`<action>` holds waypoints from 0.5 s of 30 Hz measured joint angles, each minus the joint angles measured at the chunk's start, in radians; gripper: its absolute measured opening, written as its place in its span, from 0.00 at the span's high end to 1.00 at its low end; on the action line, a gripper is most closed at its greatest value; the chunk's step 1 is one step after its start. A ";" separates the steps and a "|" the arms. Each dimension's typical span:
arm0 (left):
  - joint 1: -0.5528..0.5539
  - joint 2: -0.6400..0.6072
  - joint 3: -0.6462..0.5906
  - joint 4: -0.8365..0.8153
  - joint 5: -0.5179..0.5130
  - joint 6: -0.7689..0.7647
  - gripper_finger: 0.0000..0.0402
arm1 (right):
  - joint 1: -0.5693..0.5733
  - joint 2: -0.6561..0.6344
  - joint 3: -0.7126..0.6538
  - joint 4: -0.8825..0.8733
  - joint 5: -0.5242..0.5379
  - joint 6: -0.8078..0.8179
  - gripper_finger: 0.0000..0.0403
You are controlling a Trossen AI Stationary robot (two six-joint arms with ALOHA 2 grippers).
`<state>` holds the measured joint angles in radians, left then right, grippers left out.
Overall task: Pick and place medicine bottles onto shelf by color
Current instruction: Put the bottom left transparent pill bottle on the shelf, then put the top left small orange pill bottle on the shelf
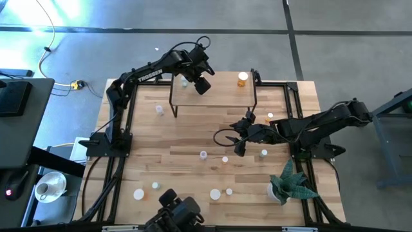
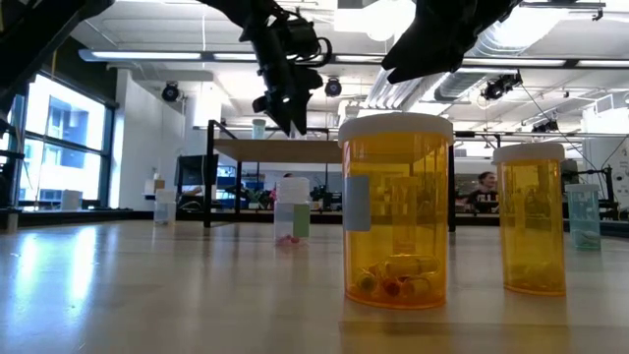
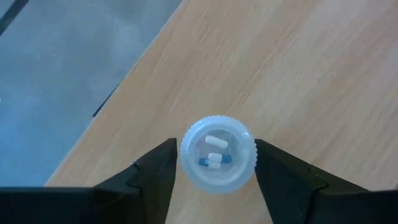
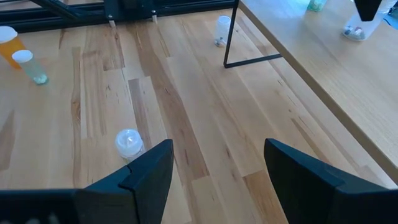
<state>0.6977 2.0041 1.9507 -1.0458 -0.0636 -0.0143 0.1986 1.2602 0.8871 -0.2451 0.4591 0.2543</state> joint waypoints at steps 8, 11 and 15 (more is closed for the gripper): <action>0.000 -0.001 0.021 -0.009 0.012 0.011 0.44 | 0.000 0.000 0.000 -0.002 0.000 0.000 0.40; 0.000 -0.002 0.059 -0.008 0.011 0.018 0.44 | 0.000 0.000 0.000 -0.002 0.000 0.000 0.40; 0.000 -0.003 0.135 -0.033 0.005 0.018 0.44 | 0.000 0.000 0.000 -0.003 0.000 0.000 0.40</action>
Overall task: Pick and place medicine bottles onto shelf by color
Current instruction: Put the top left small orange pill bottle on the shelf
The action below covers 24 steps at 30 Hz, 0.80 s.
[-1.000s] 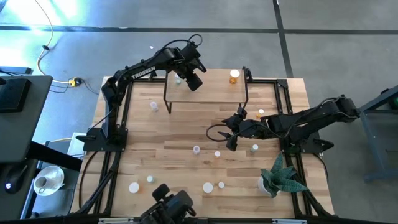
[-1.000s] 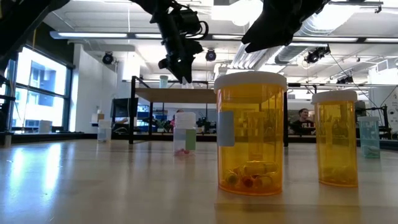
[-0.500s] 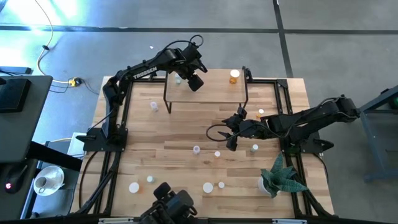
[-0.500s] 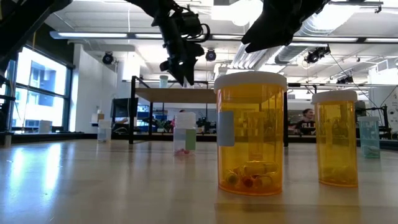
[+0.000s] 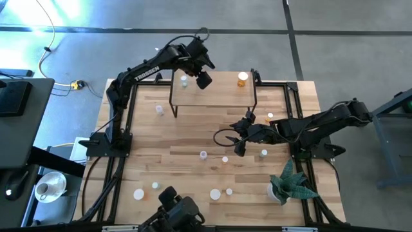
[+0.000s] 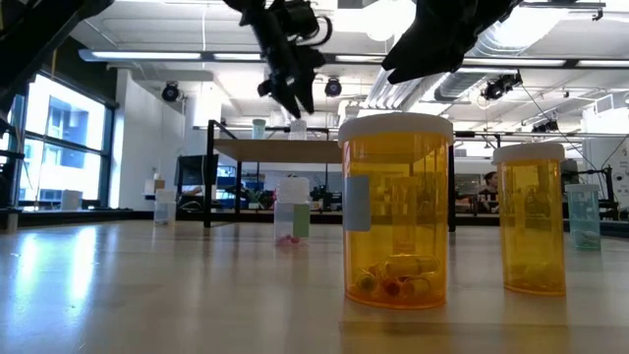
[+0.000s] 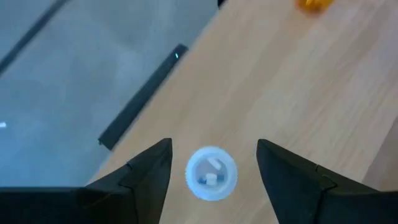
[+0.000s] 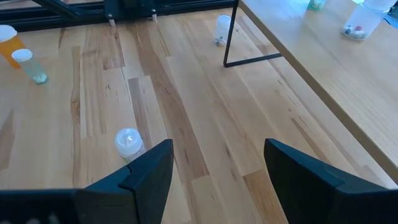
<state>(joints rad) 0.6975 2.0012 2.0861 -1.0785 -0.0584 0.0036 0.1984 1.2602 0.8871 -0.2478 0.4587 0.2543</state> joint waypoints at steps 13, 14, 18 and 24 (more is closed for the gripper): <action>-0.046 -0.038 0.180 -0.226 -0.014 0.018 0.44 | 0.000 0.000 0.000 -0.027 -0.005 0.010 0.40; -0.054 -0.046 0.181 -0.240 -0.014 0.017 0.44 | 0.001 0.000 0.000 -0.027 -0.005 0.010 0.40; -0.102 -0.054 0.181 -0.283 -0.017 0.018 0.44 | 0.001 0.000 0.000 -0.037 -0.007 0.011 0.40; -0.186 -0.056 0.168 -0.348 -0.033 0.016 0.44 | 0.001 0.000 0.000 -0.051 -0.024 0.018 0.40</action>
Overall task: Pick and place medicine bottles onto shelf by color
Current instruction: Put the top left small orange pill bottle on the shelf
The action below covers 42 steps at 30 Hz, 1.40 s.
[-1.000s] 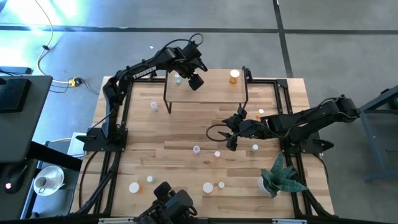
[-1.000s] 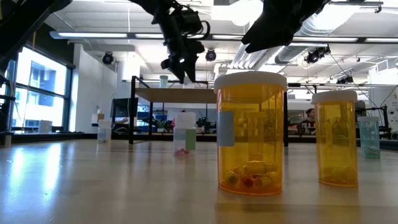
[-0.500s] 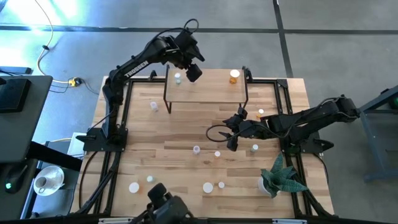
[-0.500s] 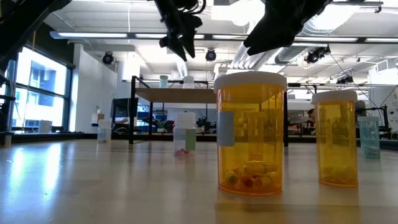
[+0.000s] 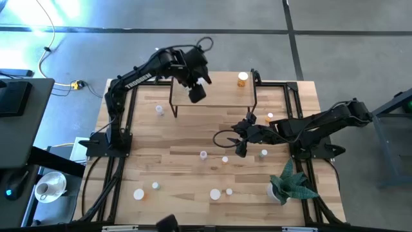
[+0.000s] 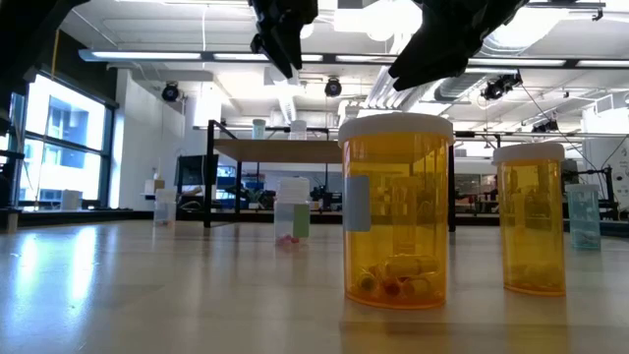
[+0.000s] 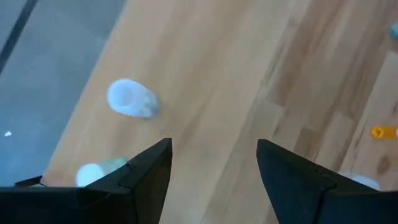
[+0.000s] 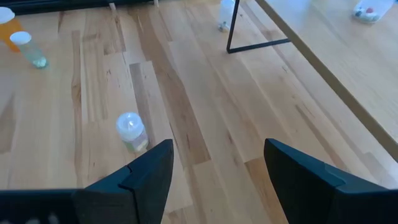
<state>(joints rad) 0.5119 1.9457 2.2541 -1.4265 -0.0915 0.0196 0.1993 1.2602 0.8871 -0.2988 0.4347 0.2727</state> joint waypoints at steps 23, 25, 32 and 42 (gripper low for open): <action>-0.205 -0.373 -0.793 0.571 -0.022 -0.027 0.44 | 0.000 -0.120 0.002 -0.113 -0.001 0.044 0.40; -0.215 -0.409 -0.864 0.636 -0.021 -0.033 0.44 | 0.000 -0.145 0.002 -0.114 -0.003 0.054 0.40; -0.253 -0.530 -1.102 0.834 -0.023 -0.077 0.44 | 0.001 -0.185 0.002 -0.121 -0.017 0.068 0.40; -0.345 -0.644 -1.400 1.086 -0.050 -0.198 0.44 | 0.011 -0.164 0.002 -0.117 -0.023 0.062 0.40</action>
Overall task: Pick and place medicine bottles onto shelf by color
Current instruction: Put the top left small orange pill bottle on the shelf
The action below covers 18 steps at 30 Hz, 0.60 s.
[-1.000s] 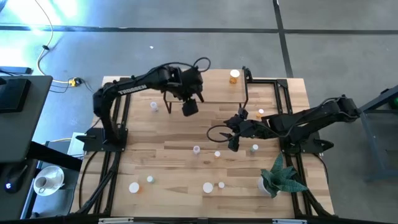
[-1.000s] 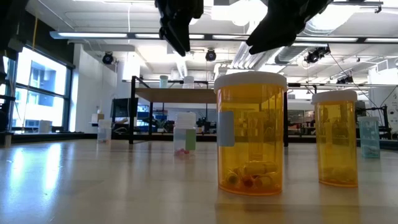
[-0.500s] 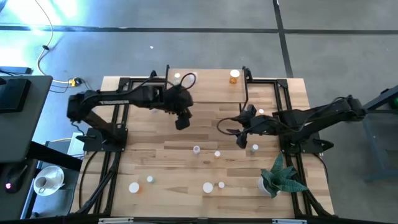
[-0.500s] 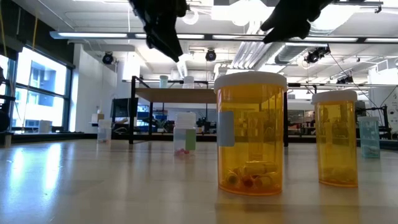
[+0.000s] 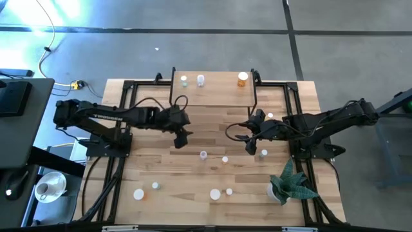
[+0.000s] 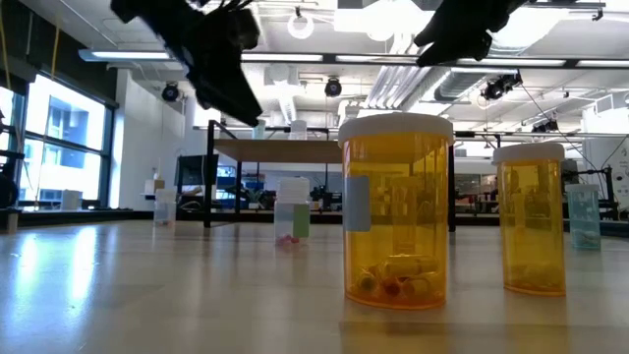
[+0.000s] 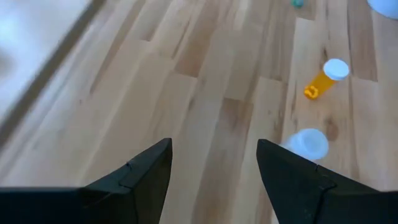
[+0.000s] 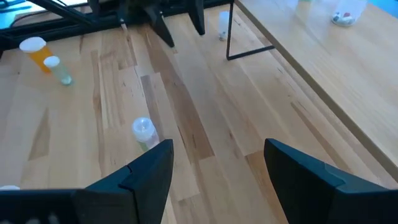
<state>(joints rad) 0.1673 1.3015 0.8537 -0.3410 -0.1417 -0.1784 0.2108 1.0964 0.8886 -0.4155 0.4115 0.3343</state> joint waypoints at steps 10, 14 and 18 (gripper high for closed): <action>-0.125 -0.011 -0.163 0.251 -0.027 -0.081 0.44 | 0.019 0.042 0.000 -0.033 -0.036 0.005 0.40; -0.155 -0.011 -0.163 0.291 -0.023 -0.081 0.44 | 0.054 0.094 0.000 -0.030 -0.074 -0.034 0.40; -0.164 -0.011 -0.157 0.290 -0.025 -0.081 0.44 | 0.091 0.149 0.000 -0.028 -0.075 -0.103 0.40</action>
<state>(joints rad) 0.0029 1.2907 0.6964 -0.0511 -0.1669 -0.2592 0.3018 1.2452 0.8886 -0.4433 0.3367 0.2310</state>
